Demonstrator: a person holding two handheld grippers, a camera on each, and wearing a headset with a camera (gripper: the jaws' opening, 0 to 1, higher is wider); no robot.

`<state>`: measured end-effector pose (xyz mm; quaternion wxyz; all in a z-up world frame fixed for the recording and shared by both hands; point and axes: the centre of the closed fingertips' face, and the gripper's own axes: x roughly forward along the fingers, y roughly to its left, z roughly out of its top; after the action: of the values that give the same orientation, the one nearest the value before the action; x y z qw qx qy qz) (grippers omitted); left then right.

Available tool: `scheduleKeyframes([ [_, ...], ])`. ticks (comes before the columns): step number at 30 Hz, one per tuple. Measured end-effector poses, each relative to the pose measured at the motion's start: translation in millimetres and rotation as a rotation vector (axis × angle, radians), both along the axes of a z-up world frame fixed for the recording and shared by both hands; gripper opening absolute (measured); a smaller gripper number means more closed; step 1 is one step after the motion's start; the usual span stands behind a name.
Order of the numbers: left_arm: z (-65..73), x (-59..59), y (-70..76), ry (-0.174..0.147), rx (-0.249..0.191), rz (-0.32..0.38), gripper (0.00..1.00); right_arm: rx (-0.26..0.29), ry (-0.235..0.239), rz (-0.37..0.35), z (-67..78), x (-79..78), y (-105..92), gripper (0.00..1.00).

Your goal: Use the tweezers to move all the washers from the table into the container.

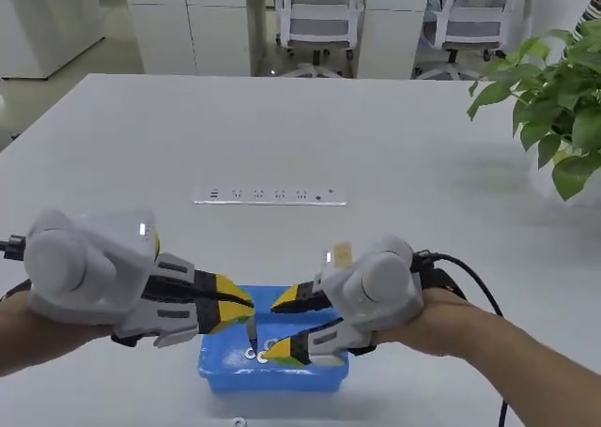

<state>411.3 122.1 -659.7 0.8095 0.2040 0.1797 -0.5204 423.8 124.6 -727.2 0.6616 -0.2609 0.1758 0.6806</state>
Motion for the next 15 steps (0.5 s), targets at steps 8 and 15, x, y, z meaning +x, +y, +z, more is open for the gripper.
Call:
scheduleKeyframes([
  [8,9.1,-7.5,-1.9,-0.005,-0.002,0.003,0.05,0.005,0.004,-0.066,9.9,-4.3,-20.3,0.45],
  [15,15.9,-14.9,-2.1,-0.006,0.0,0.004,0.05,0.014,0.014,-0.12,13.8,-8.5,-36.8,0.54],
])
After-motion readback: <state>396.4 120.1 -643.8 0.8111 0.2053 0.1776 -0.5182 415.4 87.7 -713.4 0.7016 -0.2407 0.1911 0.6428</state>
